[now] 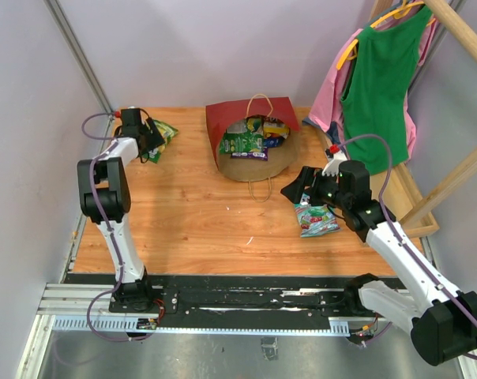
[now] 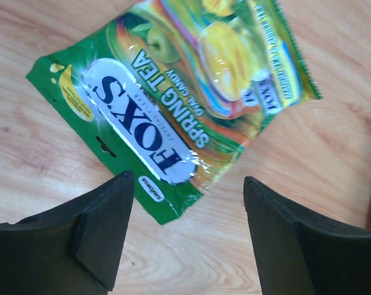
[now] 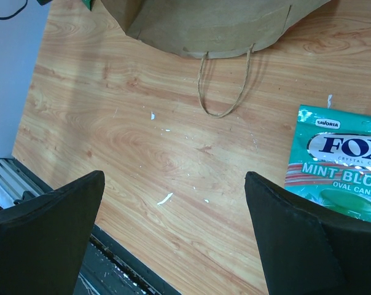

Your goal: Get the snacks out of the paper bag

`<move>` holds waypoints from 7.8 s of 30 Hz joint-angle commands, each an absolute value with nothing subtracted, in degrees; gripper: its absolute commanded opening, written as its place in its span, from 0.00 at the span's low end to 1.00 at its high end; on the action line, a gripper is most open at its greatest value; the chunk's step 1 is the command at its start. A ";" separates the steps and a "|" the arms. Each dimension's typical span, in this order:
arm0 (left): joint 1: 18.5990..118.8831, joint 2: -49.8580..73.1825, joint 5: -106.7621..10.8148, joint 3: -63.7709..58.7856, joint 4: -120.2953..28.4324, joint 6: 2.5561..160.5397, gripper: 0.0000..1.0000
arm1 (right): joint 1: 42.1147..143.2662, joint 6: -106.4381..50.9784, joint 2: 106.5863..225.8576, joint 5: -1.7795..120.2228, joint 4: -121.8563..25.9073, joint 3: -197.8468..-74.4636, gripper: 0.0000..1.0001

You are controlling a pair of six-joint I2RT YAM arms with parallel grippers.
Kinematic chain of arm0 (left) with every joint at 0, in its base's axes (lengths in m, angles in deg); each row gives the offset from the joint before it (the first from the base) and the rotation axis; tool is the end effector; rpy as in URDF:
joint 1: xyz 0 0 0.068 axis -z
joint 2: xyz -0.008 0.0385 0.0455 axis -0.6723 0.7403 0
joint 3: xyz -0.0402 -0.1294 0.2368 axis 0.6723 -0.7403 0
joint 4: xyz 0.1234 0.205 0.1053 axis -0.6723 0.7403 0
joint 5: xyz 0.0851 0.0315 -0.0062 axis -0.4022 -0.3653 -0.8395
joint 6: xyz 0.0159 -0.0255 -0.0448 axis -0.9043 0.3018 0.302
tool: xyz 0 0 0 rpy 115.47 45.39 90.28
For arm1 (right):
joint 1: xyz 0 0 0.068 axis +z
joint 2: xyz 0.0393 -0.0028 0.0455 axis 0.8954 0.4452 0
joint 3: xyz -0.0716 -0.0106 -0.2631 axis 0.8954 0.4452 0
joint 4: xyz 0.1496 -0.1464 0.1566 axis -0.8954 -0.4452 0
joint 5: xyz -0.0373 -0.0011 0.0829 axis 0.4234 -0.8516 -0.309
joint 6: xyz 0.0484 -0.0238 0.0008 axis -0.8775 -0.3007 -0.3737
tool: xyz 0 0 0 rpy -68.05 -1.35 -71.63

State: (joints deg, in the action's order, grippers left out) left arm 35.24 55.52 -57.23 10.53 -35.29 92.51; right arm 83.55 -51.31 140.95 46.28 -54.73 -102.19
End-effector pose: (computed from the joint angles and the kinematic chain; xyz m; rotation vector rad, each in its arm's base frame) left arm 0.4627 0.0575 0.1820 -0.5994 2.2385 -0.1175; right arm 0.2060 0.0882 0.2909 -0.0656 2.0358 0.9181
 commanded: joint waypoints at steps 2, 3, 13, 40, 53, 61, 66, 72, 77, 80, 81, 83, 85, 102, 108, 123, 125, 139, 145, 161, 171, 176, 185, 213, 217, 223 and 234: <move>40.38 49.63 -65.69 13.45 -33.66 86.54 0.78 | 84.31 -51.65 140.94 45.13 -53.20 -101.47 0.99; 41.28 50.08 -67.23 15.00 -32.78 85.44 0.78 | 84.35 -51.74 141.00 45.01 -53.13 -101.45 0.99; 43.30 61.89 -67.58 29.53 -25.32 82.49 0.73 | 84.33 -50.94 139.98 45.92 -53.64 -100.95 0.99; 36.81 73.01 -70.77 37.63 -23.97 75.51 0.79 | 84.31 -51.13 142.44 44.48 -53.05 -101.42 0.99; 36.40 79.96 -73.91 48.28 -20.12 78.90 0.83 | 84.31 -51.11 142.52 44.02 -53.72 -101.91 0.99; 36.40 80.01 -72.03 54.07 -19.16 81.46 0.84 | 84.31 -49.83 141.11 43.31 -53.74 -101.46 0.99; 37.89 66.97 -68.05 42.66 -25.67 80.71 0.90 | 84.31 -50.56 141.45 42.12 -50.44 -100.56 0.99; 41.07 53.98 -63.16 37.54 -25.31 78.88 0.92 | 84.31 -51.04 144.20 40.43 -49.79 -101.12 0.99; 43.20 39.19 -56.01 22.12 -35.38 81.73 0.91 | 84.31 -51.39 144.11 39.78 -49.69 -100.55 0.99; 44.57 29.44 -53.55 9.61 -45.13 84.53 0.92 | 84.31 -51.61 143.49 39.97 -49.58 -100.05 0.99; 45.09 26.45 -52.73 5.78 -48.66 85.25 0.92 | 84.31 -51.67 143.28 39.97 -49.58 -99.94 0.99; 46.19 21.31 -51.07 -0.78 -55.31 86.47 0.92 | 84.31 -51.52 142.93 40.05 -49.72 -99.76 0.98; 47.08 17.45 -48.78 -5.82 -58.94 86.69 0.92 | 84.31 -51.38 142.79 40.07 -49.97 -99.73 0.99; 47.52 12.29 -33.89 -16.91 -63.72 88.70 0.91 | 84.31 -52.62 144.30 39.88 -48.79 -98.78 0.99; 47.52 9.69 -31.28 -19.73 -65.88 90.00 0.93 | 84.31 -53.12 146.22 39.26 -48.23 -99.13 0.99; 47.52 1.61 -25.81 -31.99 -78.51 93.84 1.00 | 88.04 -53.97 152.83 42.14 -46.90 -102.76 0.99; 47.52 1.27 -25.41 -32.69 -78.61 94.16 1.00 | 89.48 -53.68 154.42 43.83 -46.66 -104.46 0.98; 47.49 -3.89 -32.03 -37.46 -77.28 94.06 1.00 | 94.39 -55.42 172.00 57.96 -35.03 -117.17 0.98; 47.52 -5.46 -31.95 -39.85 -79.08 93.59 1.00 | 94.59 -57.29 182.23 61.30 -26.67 -122.38 0.99; 47.43 -7.96 -36.29 -40.76 -75.94 93.08 1.00 | 94.61 -55.42 200.09 79.37 -12.81 -131.55 0.93; 47.43 -9.87 -41.00 -41.06 -72.63 92.14 1.00 | 93.83 -51.96 208.97 76.55 -24.24 -144.38 0.91; 47.44 -10.07 -40.06 -40.77 -71.57 92.00 1.00 | 93.49 -50.46 211.27 74.33 -26.90 -148.06 0.94; 47.43 -9.72 -41.27 -40.36 -70.80 92.70 1.00 | 93.18 -48.26 215.56 70.76 -32.47 -154.60 0.88; 47.43 -6.12 -40.77 -38.68 -68.51 91.76 1.00 | 92.72 -52.71 206.51 63.01 -29.33 -144.59 0.01; 47.43 -5.54 -40.42 -38.53 -68.45 91.90 1.00 | 93.19 -53.56 203.36 63.54 -27.93 -140.84 0.03; 47.43 -3.89 -33.08 -36.70 -66.80 90.35 1.00 | 93.92 -55.11 199.29 62.88 -25.27 -135.13 0.53; 66.40 -2.86 -33.72 -36.11 -66.45 81.40 1.00 | 97.82 -54.57 173.01 78.32 -28.67 -114.35 0.99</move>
